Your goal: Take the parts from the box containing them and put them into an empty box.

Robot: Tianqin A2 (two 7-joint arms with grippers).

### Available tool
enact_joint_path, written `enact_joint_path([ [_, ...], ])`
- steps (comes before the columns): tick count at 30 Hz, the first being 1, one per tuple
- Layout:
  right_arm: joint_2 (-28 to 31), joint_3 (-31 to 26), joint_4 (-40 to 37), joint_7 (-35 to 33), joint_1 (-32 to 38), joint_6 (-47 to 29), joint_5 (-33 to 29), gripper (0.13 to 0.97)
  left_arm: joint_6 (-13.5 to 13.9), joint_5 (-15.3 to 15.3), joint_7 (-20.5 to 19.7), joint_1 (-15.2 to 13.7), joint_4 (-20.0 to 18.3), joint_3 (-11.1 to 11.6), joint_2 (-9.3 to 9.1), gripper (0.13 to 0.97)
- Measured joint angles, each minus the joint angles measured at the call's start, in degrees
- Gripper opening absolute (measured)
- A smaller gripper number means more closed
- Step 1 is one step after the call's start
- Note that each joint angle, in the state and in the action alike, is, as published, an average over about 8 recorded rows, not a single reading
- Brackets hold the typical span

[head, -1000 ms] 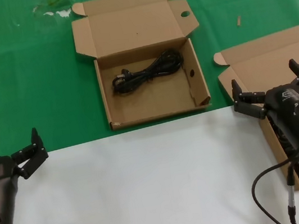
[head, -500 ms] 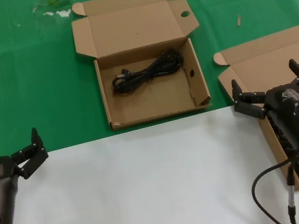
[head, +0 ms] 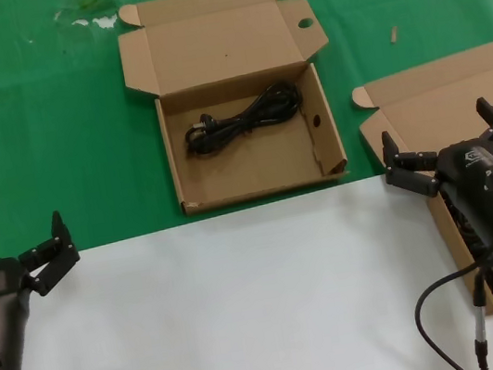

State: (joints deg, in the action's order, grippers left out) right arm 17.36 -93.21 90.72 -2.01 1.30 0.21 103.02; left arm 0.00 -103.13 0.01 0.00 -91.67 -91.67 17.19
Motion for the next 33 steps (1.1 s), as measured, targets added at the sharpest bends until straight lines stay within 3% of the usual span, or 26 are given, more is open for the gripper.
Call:
enact_joint_path([
  [33,0.00,0.00,0.00,0.00,0.00,0.00,0.00,0.966,0.00,0.00,-0.01,0.00,0.00,0.00,0.00,0.966],
])
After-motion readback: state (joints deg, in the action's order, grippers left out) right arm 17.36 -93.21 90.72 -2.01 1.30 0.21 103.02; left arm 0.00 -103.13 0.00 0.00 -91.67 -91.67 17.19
